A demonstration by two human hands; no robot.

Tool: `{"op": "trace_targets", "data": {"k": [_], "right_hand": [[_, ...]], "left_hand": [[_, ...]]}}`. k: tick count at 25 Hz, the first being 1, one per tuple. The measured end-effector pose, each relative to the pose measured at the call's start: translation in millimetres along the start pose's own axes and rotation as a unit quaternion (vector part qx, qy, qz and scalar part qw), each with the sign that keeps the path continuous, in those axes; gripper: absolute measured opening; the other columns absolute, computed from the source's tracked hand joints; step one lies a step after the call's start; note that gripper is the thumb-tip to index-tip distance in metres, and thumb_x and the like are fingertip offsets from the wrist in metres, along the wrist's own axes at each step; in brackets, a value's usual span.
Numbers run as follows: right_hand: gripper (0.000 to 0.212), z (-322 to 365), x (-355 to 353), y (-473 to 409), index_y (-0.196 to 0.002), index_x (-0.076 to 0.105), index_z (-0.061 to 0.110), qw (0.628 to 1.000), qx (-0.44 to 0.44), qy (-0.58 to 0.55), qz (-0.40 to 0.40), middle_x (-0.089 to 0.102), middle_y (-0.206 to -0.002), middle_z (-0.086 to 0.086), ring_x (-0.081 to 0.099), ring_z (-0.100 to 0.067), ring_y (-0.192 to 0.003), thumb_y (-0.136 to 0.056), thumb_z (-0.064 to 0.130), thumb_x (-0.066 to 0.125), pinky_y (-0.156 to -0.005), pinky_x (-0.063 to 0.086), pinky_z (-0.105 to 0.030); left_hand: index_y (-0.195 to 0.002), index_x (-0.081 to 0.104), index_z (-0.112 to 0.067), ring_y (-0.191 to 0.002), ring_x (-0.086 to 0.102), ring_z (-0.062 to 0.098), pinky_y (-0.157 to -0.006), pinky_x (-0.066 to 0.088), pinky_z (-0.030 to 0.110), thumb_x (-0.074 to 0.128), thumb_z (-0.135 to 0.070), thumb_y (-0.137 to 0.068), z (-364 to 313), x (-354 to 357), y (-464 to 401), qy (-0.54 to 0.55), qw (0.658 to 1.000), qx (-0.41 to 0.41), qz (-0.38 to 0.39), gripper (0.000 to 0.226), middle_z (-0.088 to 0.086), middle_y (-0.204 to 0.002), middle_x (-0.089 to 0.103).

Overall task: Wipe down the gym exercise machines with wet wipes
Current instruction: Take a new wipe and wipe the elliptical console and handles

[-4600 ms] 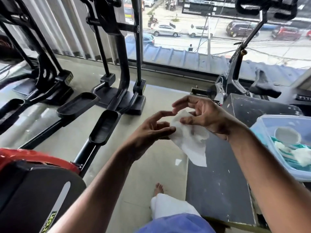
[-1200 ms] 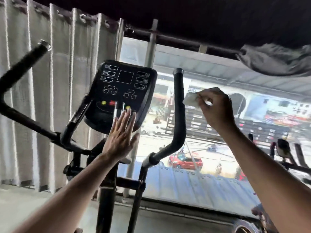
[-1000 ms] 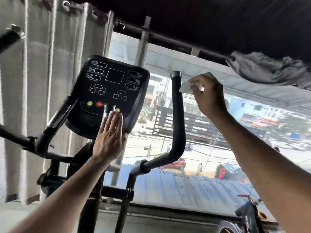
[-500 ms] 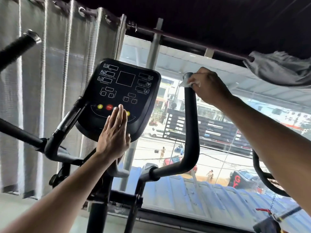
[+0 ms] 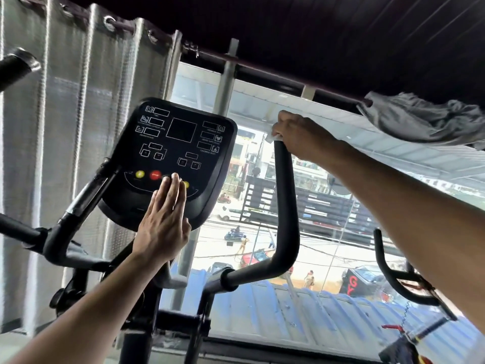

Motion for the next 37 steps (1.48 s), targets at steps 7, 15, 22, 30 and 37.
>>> {"op": "trace_targets", "data": {"k": [7, 15, 22, 30, 37], "right_hand": [[0.013, 5, -14, 43, -0.101, 0.076, 0.014, 0.997, -0.08, -0.018, -0.009, 0.055, -0.104, 0.011, 0.056, -0.009, -0.085, -0.097, 0.01, 0.065, -0.073, 0.045, -0.021], [0.026, 13, -2, 18, -0.075, 0.063, 0.015, 0.981, -0.172, 0.086, 0.014, 0.054, -0.088, -0.002, 0.054, -0.018, -0.083, -0.091, -0.006, 0.062, -0.079, 0.039, -0.022], [0.014, 8, 0, 63, -0.105, 0.075, 0.009, 0.988, -0.138, 0.052, -0.041, 0.063, -0.096, -0.006, 0.064, -0.024, -0.084, -0.095, 0.005, 0.066, -0.069, 0.051, -0.03], [0.018, 49, 14, 84, -0.089, 0.073, 0.016, 0.991, -0.09, 0.092, -0.045, 0.06, -0.093, -0.003, 0.056, -0.03, -0.093, -0.088, 0.0, 0.066, -0.064, 0.052, -0.038], [0.018, 38, 11, 63, -0.1, 0.078, 0.01, 0.996, 0.049, -0.034, -0.064, 0.063, -0.1, -0.007, 0.061, -0.03, -0.093, -0.091, 0.001, 0.066, -0.073, 0.054, -0.039]], "left_hand": [[-0.164, 0.012, -0.002, -0.161, -0.008, 0.027, -0.127, 0.023, 0.052, 0.064, -0.014, -0.091, 2, 3, 0, 0.016, 1.0, 0.001, -0.008, 0.09, 0.012, -0.174, -0.006], [-0.165, 0.009, -0.004, -0.161, -0.008, 0.025, -0.129, 0.018, 0.05, 0.046, -0.022, -0.091, 5, 3, 1, 0.035, 0.999, 0.003, 0.0, 0.085, 0.01, -0.174, -0.006], [-0.166, 0.004, -0.009, -0.161, -0.007, 0.023, -0.13, 0.012, 0.05, 0.037, -0.034, -0.101, 7, 6, 1, 0.075, 0.997, 0.004, -0.012, 0.078, 0.009, -0.174, -0.008], [-0.166, 0.003, -0.007, -0.161, -0.006, 0.024, -0.129, 0.015, 0.052, 0.03, -0.027, -0.101, 11, 8, 2, 0.092, 0.995, -0.017, -0.031, 0.073, 0.011, -0.174, -0.007], [-0.166, 0.006, -0.007, -0.161, -0.004, 0.024, -0.128, 0.017, 0.054, 0.035, -0.025, -0.098, 13, 10, 2, 0.09, 0.995, -0.016, -0.038, 0.076, 0.011, -0.174, -0.005]]}}
Point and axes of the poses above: each hand's wrist, its own y-axis away from the middle knuckle, its own x-axis out of the palm, z = x × y, the point moved 4 cm from there along -y, towards the middle knuckle
